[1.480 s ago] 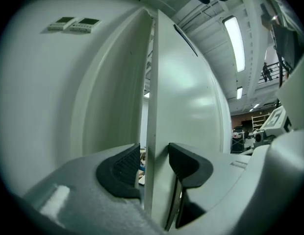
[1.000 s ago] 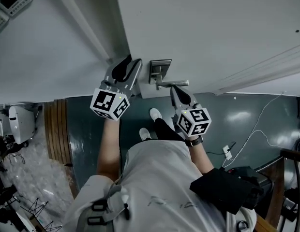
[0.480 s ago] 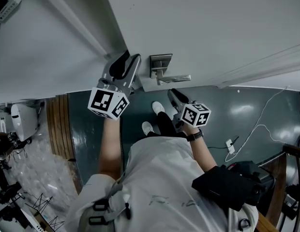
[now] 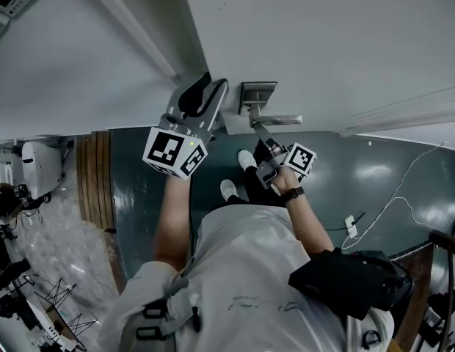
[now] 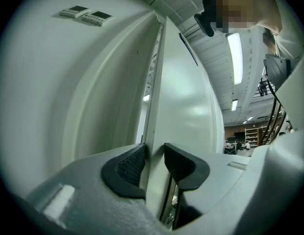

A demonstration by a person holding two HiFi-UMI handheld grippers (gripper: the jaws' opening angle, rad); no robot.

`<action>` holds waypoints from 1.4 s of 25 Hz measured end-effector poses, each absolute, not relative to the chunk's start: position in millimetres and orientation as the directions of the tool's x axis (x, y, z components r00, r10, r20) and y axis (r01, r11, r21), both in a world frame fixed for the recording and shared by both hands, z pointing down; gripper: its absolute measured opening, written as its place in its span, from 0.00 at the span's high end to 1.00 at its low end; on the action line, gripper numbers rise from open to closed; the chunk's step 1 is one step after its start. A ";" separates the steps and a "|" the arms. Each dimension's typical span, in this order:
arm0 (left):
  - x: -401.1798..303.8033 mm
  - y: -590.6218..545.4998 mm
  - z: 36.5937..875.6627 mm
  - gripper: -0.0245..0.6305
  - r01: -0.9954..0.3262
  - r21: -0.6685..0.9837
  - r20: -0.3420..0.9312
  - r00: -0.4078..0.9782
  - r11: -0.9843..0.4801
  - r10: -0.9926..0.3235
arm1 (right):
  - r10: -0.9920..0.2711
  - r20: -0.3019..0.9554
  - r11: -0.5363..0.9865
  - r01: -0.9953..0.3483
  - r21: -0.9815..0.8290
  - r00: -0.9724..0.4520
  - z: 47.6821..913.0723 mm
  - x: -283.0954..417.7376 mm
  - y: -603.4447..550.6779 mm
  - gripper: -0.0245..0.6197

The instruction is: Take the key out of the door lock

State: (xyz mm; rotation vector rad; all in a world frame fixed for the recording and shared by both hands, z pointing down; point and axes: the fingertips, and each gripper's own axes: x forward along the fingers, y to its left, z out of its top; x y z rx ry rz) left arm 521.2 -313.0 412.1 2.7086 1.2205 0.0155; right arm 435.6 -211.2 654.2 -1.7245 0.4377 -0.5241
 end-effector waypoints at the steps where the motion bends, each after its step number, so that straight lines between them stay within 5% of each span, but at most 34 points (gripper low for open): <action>1: 521.3 -312.9 411.8 0.76 0.740 0.162 -0.057 0.667 -0.653 0.743 | -0.541 0.092 -0.150 0.011 -0.989 0.836 657.1 439.7 -212.1 0.58; 4: 522.2 -313.3 413.4 0.76 0.735 0.166 -0.062 0.673 -0.657 0.737 | -0.521 0.059 -0.045 0.042 -0.998 0.852 661.5 449.2 -216.7 0.62; 12: 522.5 -313.3 414.0 0.76 0.704 0.162 -0.048 0.705 -0.691 0.707 | -0.501 -0.012 0.068 0.026 -0.997 0.865 655.7 458.8 -218.0 0.91; 26: 525.4 -310.5 414.6 0.76 0.685 0.156 -0.029 0.723 -0.712 0.690 | -0.485 -0.014 0.052 0.013 -0.999 0.874 659.6 375.4 -214.2 0.92; 35: 495.2 -334.6 422.0 0.85 0.611 0.138 -0.023 0.789 -0.780 0.614 | -0.467 -0.141 -0.220 -0.269 -0.938 0.873 561.1 323.6 -172.8 0.92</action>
